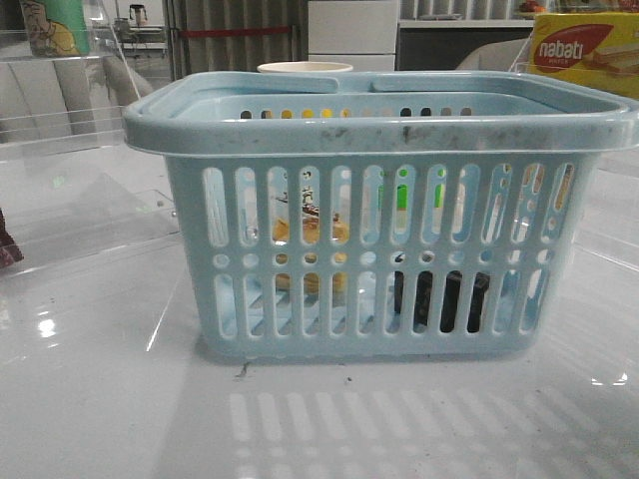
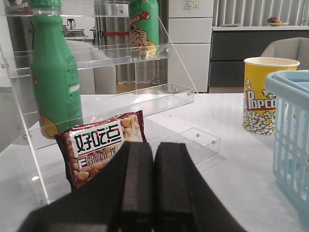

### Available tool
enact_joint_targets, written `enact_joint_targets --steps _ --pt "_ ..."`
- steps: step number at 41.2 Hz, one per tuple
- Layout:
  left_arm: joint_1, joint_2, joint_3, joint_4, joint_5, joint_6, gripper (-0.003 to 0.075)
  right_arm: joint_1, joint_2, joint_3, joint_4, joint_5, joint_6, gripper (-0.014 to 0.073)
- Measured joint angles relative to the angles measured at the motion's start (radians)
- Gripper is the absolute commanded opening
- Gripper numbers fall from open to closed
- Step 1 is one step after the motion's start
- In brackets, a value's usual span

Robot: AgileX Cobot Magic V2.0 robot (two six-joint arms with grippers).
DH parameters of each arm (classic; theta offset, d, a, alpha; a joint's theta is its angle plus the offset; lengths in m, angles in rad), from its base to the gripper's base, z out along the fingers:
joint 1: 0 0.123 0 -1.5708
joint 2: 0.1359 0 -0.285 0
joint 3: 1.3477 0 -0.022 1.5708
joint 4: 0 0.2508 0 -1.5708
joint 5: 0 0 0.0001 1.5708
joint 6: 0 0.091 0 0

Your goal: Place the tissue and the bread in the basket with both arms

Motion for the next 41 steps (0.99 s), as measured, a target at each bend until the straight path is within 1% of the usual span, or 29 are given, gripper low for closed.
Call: enact_joint_targets --steps 3,9,13,18,41 --pt "0.000 0.000 0.000 0.000 0.000 0.000 0.0090 -0.074 -0.110 0.104 -0.004 -0.103 0.000 0.0057" --pt "0.000 0.000 0.000 0.000 0.000 0.000 0.0090 -0.169 -0.285 0.279 -0.004 -0.238 0.000 0.0057" --pt "0.000 0.000 0.000 0.000 -0.002 0.000 0.0090 -0.208 -0.375 0.377 0.010 -0.309 0.000 0.0057" --pt "0.000 0.000 0.000 0.000 -0.002 0.000 0.0090 -0.225 -0.429 0.471 0.037 -0.390 0.000 0.0057" --pt "0.000 0.000 0.000 0.000 -0.002 0.000 0.0090 -0.227 -0.442 0.482 0.043 -0.405 0.000 0.0057"
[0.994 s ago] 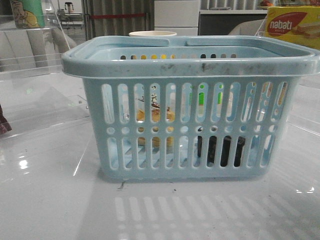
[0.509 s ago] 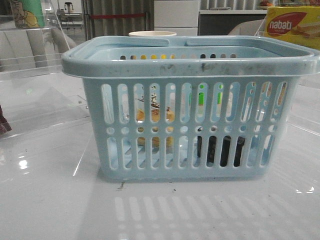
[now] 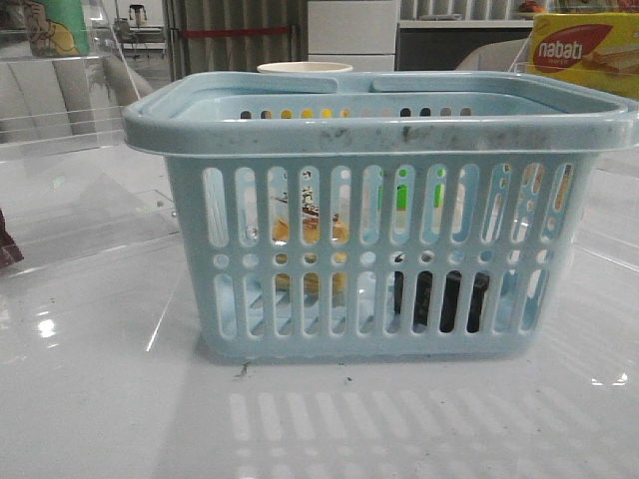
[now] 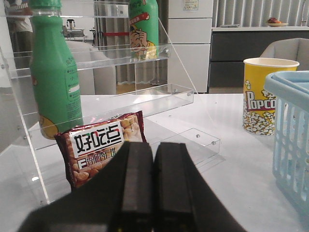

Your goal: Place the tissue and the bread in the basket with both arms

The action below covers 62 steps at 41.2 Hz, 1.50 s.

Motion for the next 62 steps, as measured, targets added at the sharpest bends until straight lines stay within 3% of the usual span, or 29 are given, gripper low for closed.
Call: enact_joint_targets --steps 7,20,46,62 --pt "0.000 0.000 0.000 0.000 0.000 0.000 0.0090 0.000 0.000 0.000 0.007 0.000 -0.003 0.0057" --pt "0.000 0.000 0.000 0.000 0.000 0.000 0.0090 0.000 0.000 0.000 0.128 -0.014 -0.126 0.0057" --pt "0.000 0.000 0.000 0.000 -0.002 0.000 0.0090 0.000 0.000 0.000 0.134 -0.063 -0.132 0.0057" --pt "0.000 0.000 0.000 0.000 -0.002 0.000 0.0090 0.000 0.000 0.000 0.134 0.005 -0.134 0.0057"
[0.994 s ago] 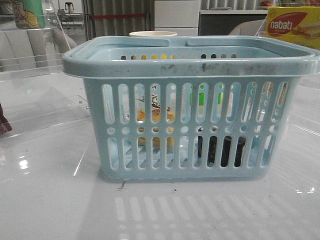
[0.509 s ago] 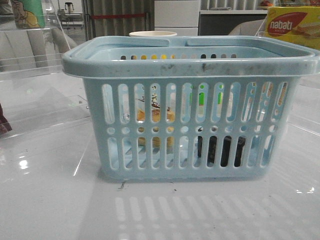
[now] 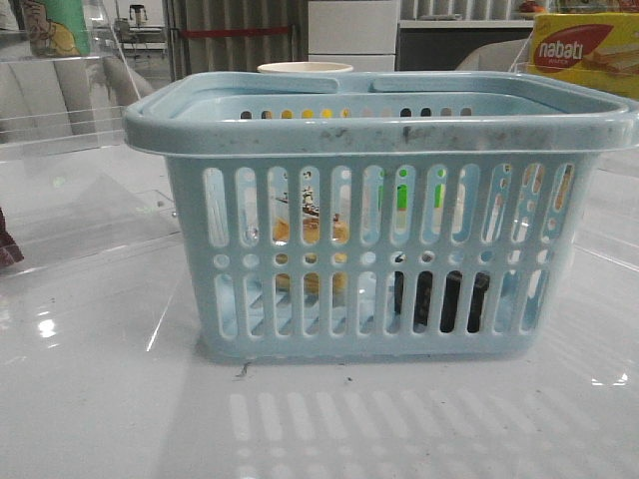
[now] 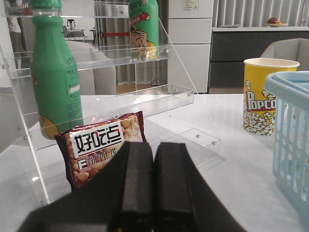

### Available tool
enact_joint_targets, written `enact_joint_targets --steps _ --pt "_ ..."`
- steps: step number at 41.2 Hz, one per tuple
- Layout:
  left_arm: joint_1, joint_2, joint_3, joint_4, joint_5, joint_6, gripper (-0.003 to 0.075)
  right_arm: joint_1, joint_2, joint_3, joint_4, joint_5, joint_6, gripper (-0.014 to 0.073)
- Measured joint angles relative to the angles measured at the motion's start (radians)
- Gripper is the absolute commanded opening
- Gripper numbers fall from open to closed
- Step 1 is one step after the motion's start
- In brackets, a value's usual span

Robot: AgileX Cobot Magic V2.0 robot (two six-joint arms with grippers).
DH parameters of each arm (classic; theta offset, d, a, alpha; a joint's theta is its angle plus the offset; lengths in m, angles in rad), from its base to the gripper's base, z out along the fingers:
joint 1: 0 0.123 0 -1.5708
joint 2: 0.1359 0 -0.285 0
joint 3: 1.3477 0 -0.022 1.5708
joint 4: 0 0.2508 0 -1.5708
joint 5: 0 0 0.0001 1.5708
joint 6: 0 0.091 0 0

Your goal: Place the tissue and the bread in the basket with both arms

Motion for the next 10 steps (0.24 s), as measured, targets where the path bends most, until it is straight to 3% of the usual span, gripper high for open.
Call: enact_joint_targets --steps 10 --pt "0.000 0.000 0.000 0.000 0.000 0.000 0.0090 0.000 0.000 0.000 0.000 0.004 0.000 0.0057"
